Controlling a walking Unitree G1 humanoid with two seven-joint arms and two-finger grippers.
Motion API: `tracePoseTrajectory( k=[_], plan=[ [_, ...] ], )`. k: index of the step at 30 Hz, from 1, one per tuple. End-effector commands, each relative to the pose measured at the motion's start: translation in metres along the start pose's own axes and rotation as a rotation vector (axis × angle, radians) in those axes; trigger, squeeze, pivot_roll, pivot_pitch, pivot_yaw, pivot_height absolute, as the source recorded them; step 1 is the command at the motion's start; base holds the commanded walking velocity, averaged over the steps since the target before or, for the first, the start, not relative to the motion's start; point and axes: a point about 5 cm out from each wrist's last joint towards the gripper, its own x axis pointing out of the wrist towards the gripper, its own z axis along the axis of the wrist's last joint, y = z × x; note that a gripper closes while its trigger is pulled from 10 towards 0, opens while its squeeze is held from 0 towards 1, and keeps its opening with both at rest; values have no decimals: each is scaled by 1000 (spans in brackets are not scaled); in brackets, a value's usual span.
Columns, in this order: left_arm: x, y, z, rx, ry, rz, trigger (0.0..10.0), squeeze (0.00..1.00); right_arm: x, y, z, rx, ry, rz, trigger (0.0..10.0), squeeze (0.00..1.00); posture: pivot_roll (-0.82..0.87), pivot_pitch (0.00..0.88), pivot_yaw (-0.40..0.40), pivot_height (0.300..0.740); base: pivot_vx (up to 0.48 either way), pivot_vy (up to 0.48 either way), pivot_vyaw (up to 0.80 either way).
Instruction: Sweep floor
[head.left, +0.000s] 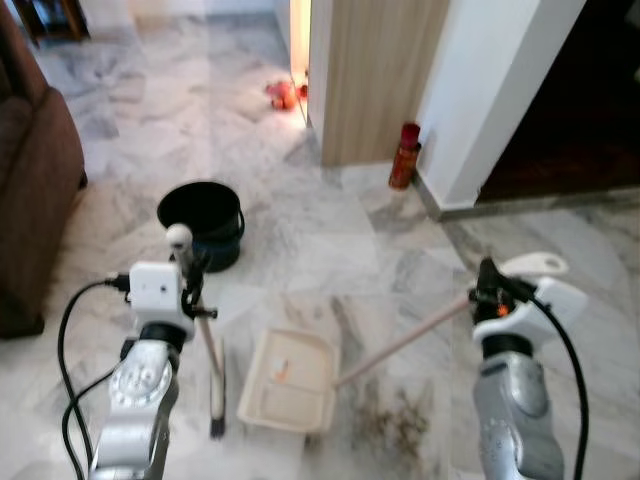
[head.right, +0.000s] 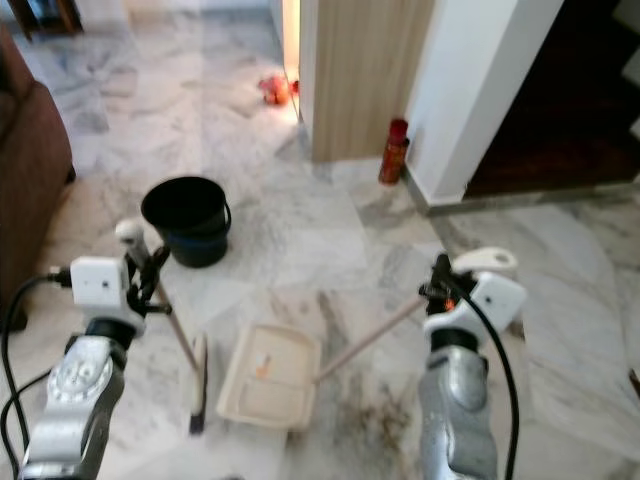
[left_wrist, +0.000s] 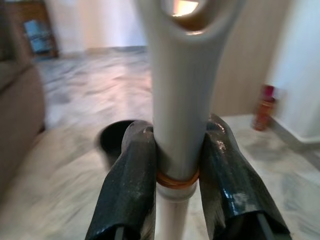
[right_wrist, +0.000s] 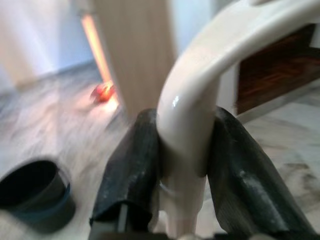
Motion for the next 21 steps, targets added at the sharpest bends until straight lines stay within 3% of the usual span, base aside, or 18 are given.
tracePoseTrajectory(
  k=[1,5,21],
  plan=[
    [-1,6,8,20,-38,15,10000,0,2,15,10,43,-52,44,10000,0,76,99,-20,740,0,0,800],
    [-1,5,7,22,-37,15,10000,0,2,14,10,42,-51,46,10000,0,76,103,-21,740,0,0,723],
    [-3,7,6,45,-25,19,10000,0,3,14,8,55,-34,45,10000,0,78,114,-26,740,0,0,0]
  ],
)
